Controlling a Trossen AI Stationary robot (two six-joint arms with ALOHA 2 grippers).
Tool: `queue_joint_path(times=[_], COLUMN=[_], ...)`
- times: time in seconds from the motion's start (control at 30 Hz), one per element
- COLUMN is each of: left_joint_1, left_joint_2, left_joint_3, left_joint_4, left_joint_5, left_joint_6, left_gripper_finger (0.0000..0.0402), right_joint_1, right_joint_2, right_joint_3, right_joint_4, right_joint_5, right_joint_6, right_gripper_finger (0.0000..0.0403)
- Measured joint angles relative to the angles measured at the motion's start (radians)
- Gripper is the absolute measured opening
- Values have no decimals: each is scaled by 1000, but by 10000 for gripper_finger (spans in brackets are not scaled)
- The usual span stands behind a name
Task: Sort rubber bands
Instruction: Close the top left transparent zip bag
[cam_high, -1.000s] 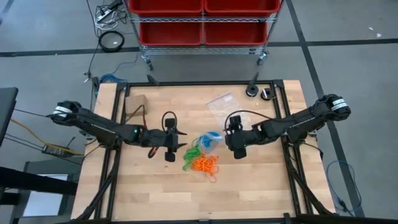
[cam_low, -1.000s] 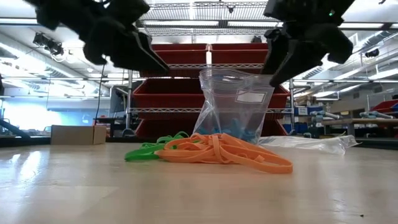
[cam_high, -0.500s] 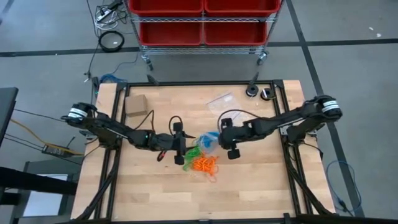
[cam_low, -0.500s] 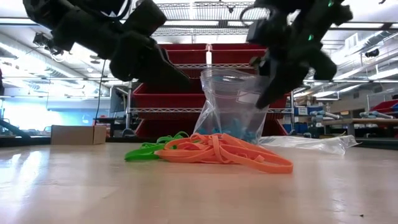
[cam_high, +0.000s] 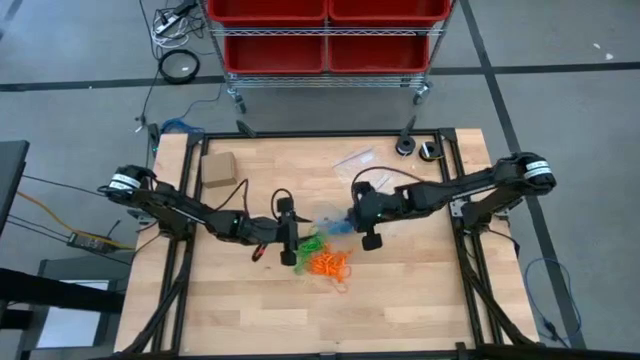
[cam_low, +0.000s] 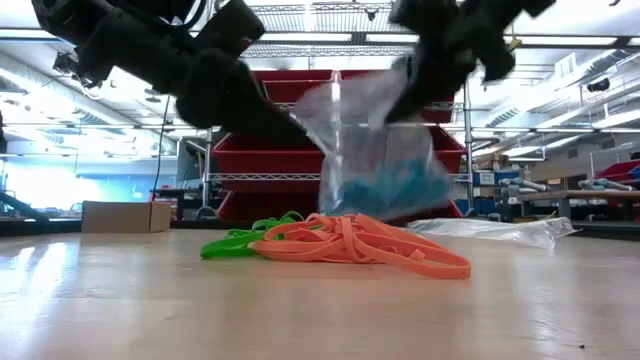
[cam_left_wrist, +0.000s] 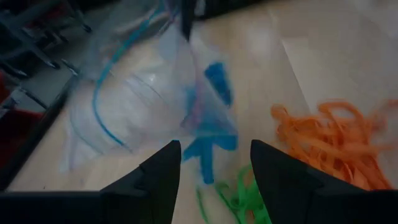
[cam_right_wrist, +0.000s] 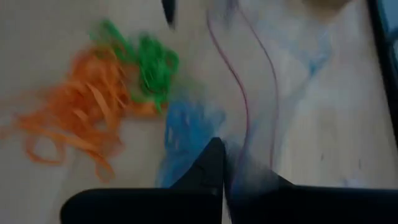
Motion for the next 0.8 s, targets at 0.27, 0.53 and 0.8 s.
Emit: queue_joint_path(times=[0.27, 0.53, 0.8], left_joint_1=[-3, 6, 10], left_joint_2=[-47, -52, -52], left_joint_3=[1, 1, 1], left_joint_4=[167, 368, 422], left_joint_5=[-130, -151, 0], left_joint_6=[18, 54, 49], left_gripper_finger=[202, 203, 204], right_joint_1=[-6, 25, 42], right_joint_2=[-125, -209, -236], right_joint_3=[156, 253, 260], right_joint_4=[-151, -216, -223], right_joint_5=[-57, -114, -115], right_joint_6=[-17, -16, 0], right_gripper_finger=[0, 0, 0])
